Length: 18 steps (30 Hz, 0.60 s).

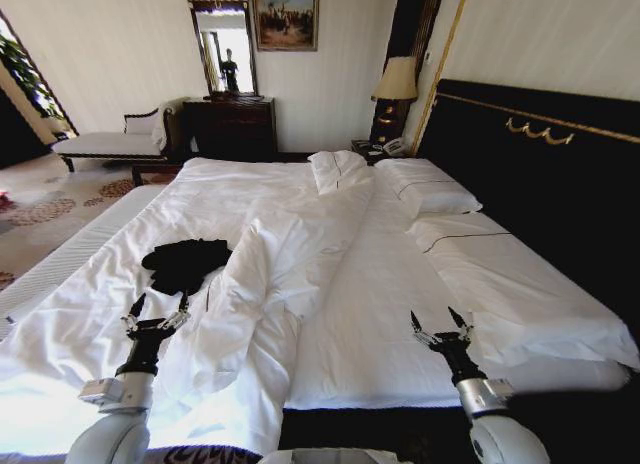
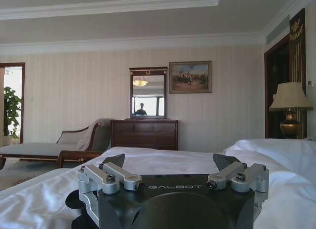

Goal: Fold the clothes on the bed.

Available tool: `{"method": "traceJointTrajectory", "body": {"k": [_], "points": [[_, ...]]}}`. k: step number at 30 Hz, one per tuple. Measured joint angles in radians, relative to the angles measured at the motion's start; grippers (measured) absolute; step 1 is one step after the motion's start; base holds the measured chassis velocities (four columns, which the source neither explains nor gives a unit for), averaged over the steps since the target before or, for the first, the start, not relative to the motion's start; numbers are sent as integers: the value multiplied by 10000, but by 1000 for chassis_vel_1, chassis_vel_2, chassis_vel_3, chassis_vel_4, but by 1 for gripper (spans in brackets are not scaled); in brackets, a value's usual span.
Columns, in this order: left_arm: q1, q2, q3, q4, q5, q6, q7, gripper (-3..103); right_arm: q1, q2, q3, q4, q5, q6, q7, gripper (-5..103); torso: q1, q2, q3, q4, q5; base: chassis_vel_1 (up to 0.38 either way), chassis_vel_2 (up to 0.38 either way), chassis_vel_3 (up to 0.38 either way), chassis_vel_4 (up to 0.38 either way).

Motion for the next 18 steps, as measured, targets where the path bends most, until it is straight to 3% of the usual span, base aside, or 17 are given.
{"method": "traceJointTrajectory", "body": {"k": [18], "points": [[-56,-52,41,23,13,19,1,100,-57,69,15,22,-12,-10,4,100,0,0,0,0,-1,75,71,-63,-68]]}}
